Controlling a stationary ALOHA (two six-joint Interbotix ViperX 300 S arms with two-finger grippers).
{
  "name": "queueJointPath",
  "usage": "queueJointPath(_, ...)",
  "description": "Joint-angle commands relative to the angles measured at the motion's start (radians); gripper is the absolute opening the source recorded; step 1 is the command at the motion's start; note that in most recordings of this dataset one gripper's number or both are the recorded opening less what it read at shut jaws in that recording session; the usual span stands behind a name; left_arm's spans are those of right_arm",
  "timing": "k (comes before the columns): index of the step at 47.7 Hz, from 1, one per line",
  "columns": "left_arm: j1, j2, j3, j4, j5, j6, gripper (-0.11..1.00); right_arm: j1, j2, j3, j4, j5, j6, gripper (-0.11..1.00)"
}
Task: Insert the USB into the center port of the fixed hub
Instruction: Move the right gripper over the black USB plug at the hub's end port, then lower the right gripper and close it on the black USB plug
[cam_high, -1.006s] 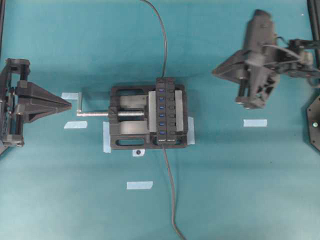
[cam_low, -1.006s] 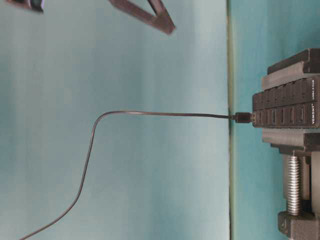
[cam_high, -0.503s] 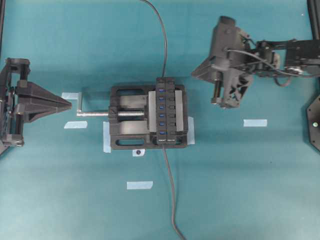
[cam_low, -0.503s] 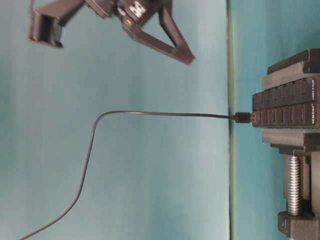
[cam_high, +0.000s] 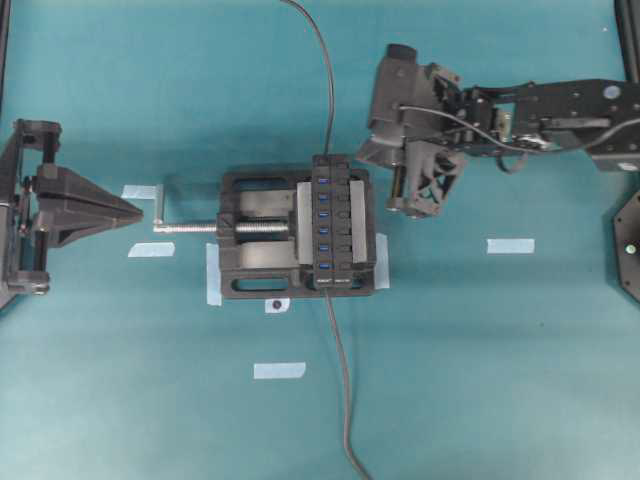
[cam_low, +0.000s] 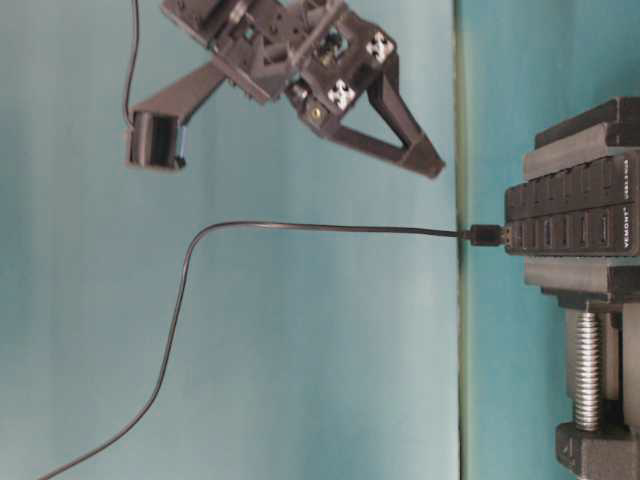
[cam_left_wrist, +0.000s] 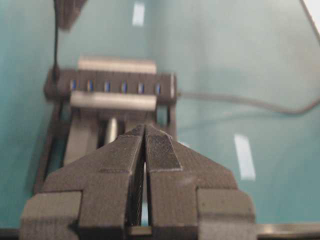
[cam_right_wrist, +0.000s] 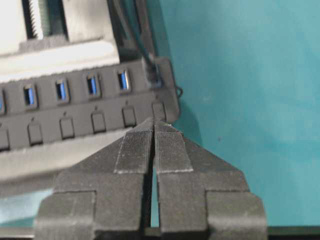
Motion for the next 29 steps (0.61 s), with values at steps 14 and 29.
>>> queueJointPath(14,0.0,0.023,-0.015,0.002,0.046,-0.002,0.0,0.0,0.037,-0.052,-0.002,0.005,-0.009,0.0)
queueJointPath(29,0.002,0.032,-0.02,0.002,0.051,-0.002,0.0,0.002,0.051,-0.063,-0.002,0.005,-0.009,0.0)
